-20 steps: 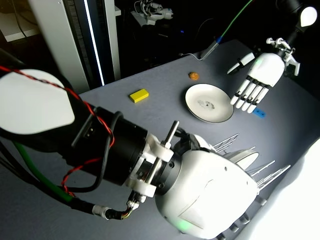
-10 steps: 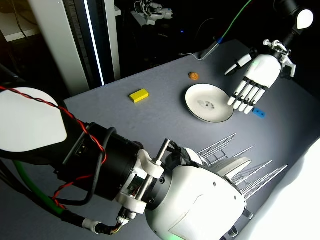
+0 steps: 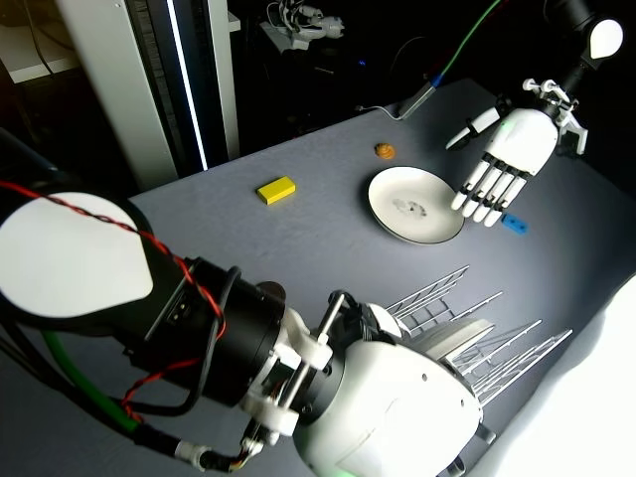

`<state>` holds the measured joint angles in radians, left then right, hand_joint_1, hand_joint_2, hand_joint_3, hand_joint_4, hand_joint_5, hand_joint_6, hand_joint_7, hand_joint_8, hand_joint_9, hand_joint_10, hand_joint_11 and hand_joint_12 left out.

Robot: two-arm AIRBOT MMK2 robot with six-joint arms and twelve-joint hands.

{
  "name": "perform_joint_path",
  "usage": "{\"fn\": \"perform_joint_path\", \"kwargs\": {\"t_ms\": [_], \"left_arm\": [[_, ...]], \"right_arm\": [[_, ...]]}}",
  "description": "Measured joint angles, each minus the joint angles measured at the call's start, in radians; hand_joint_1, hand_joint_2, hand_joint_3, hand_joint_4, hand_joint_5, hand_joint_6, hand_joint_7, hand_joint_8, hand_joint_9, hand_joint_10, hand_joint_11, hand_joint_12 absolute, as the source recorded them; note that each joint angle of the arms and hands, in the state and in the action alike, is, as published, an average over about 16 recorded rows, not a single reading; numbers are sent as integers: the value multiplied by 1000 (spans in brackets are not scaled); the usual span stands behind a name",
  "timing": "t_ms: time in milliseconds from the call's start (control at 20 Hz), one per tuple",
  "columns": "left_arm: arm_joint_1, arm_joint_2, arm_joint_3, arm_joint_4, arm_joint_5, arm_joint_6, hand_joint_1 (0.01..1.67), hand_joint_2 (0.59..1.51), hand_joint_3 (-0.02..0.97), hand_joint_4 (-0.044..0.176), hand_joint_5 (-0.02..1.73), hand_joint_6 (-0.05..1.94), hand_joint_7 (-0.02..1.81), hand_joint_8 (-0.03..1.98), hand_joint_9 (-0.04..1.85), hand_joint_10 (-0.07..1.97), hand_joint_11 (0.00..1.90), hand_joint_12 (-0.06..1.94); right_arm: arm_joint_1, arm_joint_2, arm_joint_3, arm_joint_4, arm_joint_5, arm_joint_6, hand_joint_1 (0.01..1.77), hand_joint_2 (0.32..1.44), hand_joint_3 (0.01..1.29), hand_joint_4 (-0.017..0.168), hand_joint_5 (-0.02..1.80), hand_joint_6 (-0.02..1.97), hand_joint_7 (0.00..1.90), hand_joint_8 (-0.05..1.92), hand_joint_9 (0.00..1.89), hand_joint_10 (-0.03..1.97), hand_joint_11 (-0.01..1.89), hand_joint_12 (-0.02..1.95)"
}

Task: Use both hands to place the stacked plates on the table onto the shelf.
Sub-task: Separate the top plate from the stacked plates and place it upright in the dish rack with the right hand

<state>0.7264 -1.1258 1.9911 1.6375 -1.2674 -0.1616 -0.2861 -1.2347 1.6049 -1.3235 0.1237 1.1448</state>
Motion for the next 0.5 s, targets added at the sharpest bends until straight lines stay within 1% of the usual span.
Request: {"fn": "perform_joint_path", "kwargs": {"t_ms": [50,350,500], "left_arm": [[-2,-1,1,-1,-5,0,15,1191,14,-2,19,6,12,-7,21,15,15,-14],[-9,-3,7,-5,-41,-1,15,1192,14,-2,19,7,19,-5,21,16,14,-14],[-6,-2,6,-5,-53,2,15,1193,14,-2,19,7,19,-5,21,16,15,-14]], "right_arm": [[-2,-1,3,1,1,1,1304,1008,13,-8,950,825,1130,521,1130,474,949,984],[-7,-4,15,2,10,3,1230,1009,13,-6,948,551,1112,299,1148,159,895,960],[-1,-3,16,2,14,4,1195,1007,13,-5,954,410,1099,184,1149,54,865,948]]}}
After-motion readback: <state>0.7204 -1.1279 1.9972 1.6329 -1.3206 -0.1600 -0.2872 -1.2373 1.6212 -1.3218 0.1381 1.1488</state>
